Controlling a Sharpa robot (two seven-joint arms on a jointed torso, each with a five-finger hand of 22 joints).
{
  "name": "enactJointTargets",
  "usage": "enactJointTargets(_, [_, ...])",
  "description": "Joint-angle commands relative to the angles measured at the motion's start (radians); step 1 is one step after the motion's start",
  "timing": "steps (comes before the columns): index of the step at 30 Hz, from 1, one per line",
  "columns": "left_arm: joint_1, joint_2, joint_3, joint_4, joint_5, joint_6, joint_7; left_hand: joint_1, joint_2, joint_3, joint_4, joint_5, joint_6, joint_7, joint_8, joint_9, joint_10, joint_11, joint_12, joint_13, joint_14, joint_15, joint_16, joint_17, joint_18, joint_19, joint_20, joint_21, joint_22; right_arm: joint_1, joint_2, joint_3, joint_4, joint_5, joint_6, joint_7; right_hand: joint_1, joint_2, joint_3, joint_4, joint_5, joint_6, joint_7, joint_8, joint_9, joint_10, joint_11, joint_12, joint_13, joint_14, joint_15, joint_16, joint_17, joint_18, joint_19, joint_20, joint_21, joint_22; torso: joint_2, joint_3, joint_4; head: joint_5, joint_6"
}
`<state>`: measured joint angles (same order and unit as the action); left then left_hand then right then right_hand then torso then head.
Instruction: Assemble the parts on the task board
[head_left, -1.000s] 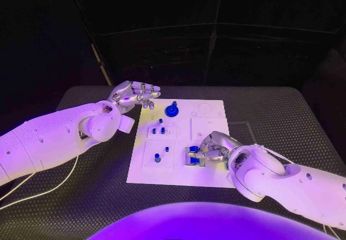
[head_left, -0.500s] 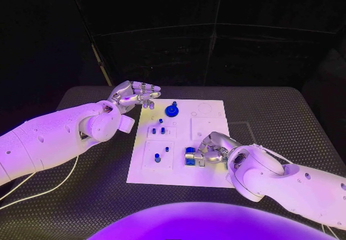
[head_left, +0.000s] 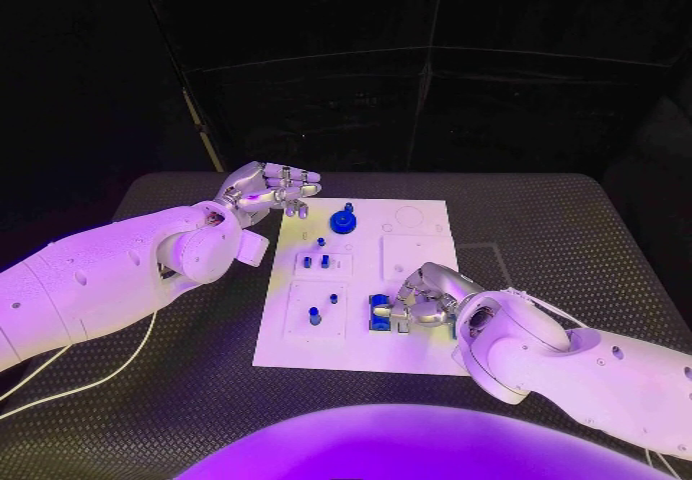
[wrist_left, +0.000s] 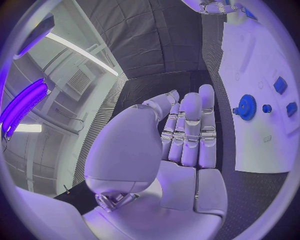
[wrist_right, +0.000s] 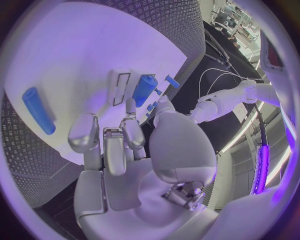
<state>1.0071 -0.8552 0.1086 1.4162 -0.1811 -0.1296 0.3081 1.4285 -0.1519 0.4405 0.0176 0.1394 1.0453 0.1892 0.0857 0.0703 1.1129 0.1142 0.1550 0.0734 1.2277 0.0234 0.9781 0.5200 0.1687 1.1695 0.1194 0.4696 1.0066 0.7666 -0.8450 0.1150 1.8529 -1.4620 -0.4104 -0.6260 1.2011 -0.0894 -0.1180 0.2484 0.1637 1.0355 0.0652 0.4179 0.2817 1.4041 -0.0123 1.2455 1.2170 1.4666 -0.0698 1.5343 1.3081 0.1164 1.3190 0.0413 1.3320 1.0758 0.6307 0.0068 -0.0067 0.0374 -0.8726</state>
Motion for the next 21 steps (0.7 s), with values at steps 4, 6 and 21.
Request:
enactJointTargets(4, [0.001, -0.001, 0.001, 0.002, 0.004, 0.009, 0.003, -0.009, 0.004, -0.005, -0.002, 0.006, -0.008, -0.001, -0.001, 0.000, -0.005, 0.001, 0.003, -0.001, -0.008, 0.000, -0.004, -0.001, 0.012, -0.004, 0.000, -0.003, 0.001, 0.001, -0.017, 0.000, 0.017, -0.035, -0.026, 0.027, 0.085, 0.008, 0.004, -0.039, 0.017, -0.002, -0.003, 0.004, 0.005, 0.007, -0.001, 0.000, 0.005, 0.084, -0.006, 0.001, 0.159, -0.020, -0.003, -0.004, 0.000, 0.004, 0.000, -0.0002, -0.0007, -0.002, 0.000])
enactJointTargets(6, [0.001, -0.002, 0.001, 0.002, 0.004, 0.009, 0.003, -0.009, 0.004, -0.005, -0.002, 0.006, -0.008, -0.001, -0.001, 0.000, -0.005, 0.001, 0.003, -0.001, -0.008, 0.000, -0.004, -0.001, 0.012, -0.004, 0.000, -0.003, 0.001, 0.001, -0.026, 0.000, 0.023, -0.043, -0.027, 0.033, 0.092, 0.008, 0.000, -0.043, 0.024, -0.003, -0.002, 0.003, 0.006, 0.008, 0.000, 0.001, 0.008, 0.085, -0.005, 0.002, 0.161, -0.020, -0.002, -0.004, 0.001, 0.006, -0.001, 0.0004, -0.0029, -0.002, 0.000])
enactJointTargets(21, [0.001, 0.001, 0.001, -0.001, 0.004, 0.009, 0.002, -0.008, 0.003, -0.004, -0.003, 0.006, -0.009, -0.001, -0.001, 0.000, -0.006, 0.001, 0.004, -0.001, -0.009, 0.000, -0.004, 0.000, 0.012, -0.005, 0.000, -0.003, 0.001, 0.001, -0.022, 0.000, 0.023, -0.051, 0.018, 0.042, 0.101, 0.002, -0.019, -0.047, 0.023, 0.004, -0.003, 0.007, 0.010, 0.012, 0.000, 0.005, 0.016, 0.086, -0.005, 0.003, 0.165, -0.021, 0.001, -0.003, 0.003, 0.011, 0.001, -0.0013, 0.0004, -0.003, 0.000])
